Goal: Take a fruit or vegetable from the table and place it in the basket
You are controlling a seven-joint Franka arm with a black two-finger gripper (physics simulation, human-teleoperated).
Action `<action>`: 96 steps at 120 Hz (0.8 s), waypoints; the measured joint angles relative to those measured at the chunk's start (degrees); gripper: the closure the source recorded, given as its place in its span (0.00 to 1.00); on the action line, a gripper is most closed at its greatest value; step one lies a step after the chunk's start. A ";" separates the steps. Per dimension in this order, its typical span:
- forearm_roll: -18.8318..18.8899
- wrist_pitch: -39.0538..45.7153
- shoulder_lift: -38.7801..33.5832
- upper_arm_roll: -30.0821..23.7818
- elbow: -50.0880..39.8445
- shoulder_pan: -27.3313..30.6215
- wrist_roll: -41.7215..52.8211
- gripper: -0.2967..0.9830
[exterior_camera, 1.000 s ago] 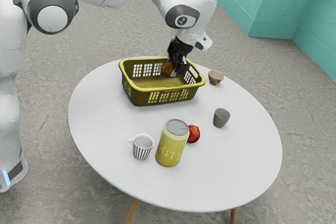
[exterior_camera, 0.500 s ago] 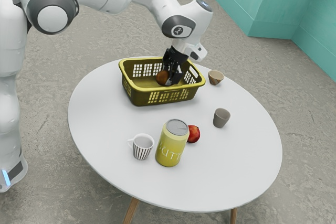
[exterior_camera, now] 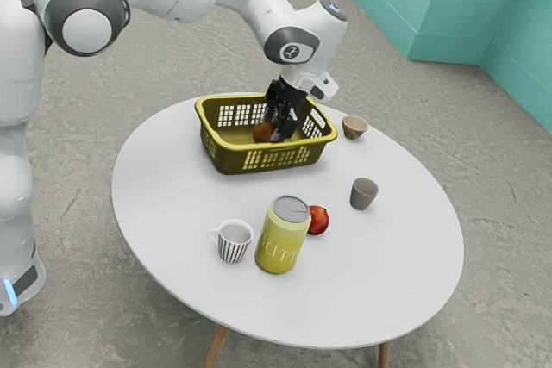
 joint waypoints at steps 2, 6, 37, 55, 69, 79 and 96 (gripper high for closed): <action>-0.01 0.00 -0.01 0.00 0.00 0.00 0.04 0.35; -0.02 -0.01 -0.01 0.00 0.02 0.00 0.10 0.33; 0.09 -1.03 -0.88 -0.06 0.42 -0.07 0.54 0.27; 0.26 -4.92 -2.16 -0.74 2.76 -0.15 0.61 0.26; 0.77 -11.35 -2.83 -3.19 10.58 -0.12 0.60 0.25; 3.82 -20.15 -4.50 -10.23 24.43 1.24 0.46 0.25; 7.56 -33.86 -12.59 -21.69 33.75 -3.36 -1.24 0.25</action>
